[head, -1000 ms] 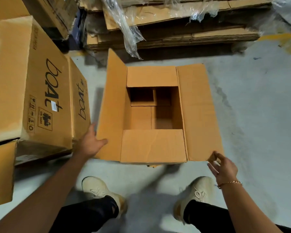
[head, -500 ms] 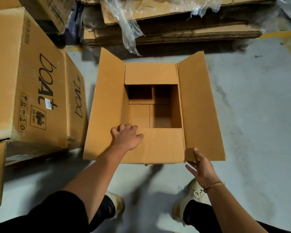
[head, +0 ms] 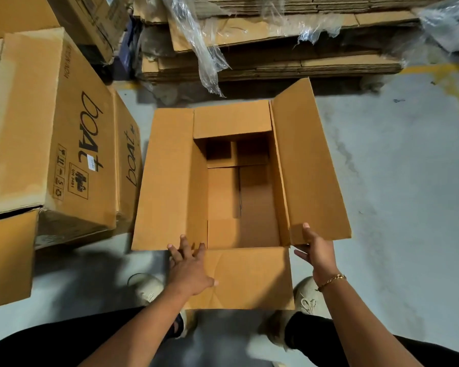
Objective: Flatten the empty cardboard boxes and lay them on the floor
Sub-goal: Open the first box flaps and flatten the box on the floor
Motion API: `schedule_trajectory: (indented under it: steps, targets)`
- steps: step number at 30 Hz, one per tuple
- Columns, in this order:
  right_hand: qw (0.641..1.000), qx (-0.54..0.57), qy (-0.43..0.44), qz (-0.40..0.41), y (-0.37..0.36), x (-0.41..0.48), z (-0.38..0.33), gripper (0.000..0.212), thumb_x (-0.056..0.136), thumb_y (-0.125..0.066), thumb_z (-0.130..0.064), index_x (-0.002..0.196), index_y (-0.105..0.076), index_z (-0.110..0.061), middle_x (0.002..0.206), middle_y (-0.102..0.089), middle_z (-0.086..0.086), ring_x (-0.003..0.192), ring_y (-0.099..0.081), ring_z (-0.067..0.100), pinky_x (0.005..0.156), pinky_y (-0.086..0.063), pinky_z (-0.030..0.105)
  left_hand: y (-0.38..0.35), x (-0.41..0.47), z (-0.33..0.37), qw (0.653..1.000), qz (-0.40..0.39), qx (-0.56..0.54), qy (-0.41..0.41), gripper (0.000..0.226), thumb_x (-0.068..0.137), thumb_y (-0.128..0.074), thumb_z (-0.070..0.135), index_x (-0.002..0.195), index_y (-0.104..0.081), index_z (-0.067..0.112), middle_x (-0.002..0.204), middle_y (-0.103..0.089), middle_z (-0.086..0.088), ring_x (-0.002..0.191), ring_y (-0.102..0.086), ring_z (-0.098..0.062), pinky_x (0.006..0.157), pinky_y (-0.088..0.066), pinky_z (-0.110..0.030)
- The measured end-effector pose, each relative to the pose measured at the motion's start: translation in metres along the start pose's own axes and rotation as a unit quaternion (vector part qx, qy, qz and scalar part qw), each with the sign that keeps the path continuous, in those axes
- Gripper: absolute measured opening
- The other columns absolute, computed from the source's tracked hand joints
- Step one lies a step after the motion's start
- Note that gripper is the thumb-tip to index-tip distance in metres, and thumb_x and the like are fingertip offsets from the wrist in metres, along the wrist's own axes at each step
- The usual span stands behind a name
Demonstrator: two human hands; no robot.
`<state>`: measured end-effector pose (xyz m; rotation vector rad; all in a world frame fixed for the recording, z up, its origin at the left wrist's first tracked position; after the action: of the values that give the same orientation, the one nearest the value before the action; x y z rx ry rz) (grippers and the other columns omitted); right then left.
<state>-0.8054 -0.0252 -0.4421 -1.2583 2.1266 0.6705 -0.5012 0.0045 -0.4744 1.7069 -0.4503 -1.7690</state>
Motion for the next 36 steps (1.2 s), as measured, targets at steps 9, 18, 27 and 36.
schedule_trajectory:
  steps: [9,18,27,36]
  targets:
    - [0.936,-0.29,0.199,0.001,-0.063,-0.101,-0.04,0.056,0.091,-0.056,-0.061,0.063,-0.065,-0.013,0.065,-0.067,0.0,0.063,-0.063,0.021,0.065,-0.051,0.033,-0.013,0.03,-0.021,0.999,-0.034,0.004,-0.014,0.097,0.088,-0.057,0.062,0.16,-0.004,0.025,0.167,0.012,-0.007,0.154,0.006,-0.033,0.122,-0.01,-0.055]
    - [0.738,-0.595,0.295,-0.117,-0.128,-0.105,0.04,0.05,0.085,-0.031,-0.055,0.11,-0.065,-0.026,0.112,-0.063,0.0,0.107,-0.056,0.031,0.099,-0.033,0.061,0.161,-0.04,0.008,0.829,0.413,-0.373,-0.051,0.055,0.099,-0.04,0.059,0.142,-0.047,0.026,0.146,-0.049,-0.001,0.136,-0.043,-0.023,0.112,-0.036,-0.046]
    - [0.758,-0.512,0.196,-0.353,-0.092,-0.063,0.027,0.06,0.068,-0.059,-0.052,0.125,-0.062,-0.033,0.131,-0.066,-0.003,0.123,-0.057,0.024,0.106,-0.04,0.05,0.093,-0.015,0.147,0.973,0.083,0.204,-0.071,0.079,0.096,-0.026,0.067,0.157,-0.025,0.018,0.161,-0.022,-0.025,0.147,-0.024,-0.043,0.118,-0.003,-0.064]
    - [0.979,0.037,-0.202,-0.011,0.037,0.035,0.058,0.046,0.091,-0.056,-0.047,0.122,-0.052,-0.013,0.116,-0.063,0.01,0.1,-0.06,0.028,0.084,-0.041,0.041,0.038,0.023,0.121,0.992,0.029,0.081,-0.089,0.111,0.079,-0.05,0.081,0.153,0.022,0.039,0.158,0.036,-0.017,0.142,0.025,-0.056,0.102,-0.016,-0.084]
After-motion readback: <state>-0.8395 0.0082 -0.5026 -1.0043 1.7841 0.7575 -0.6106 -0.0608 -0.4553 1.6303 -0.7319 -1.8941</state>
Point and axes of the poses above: each hand's wrist, its own x-axis towards the middle knuckle, its own y-axis out of the back of the hand, z = x × y, the point moved 2 cm from there along x, towards the middle knuckle
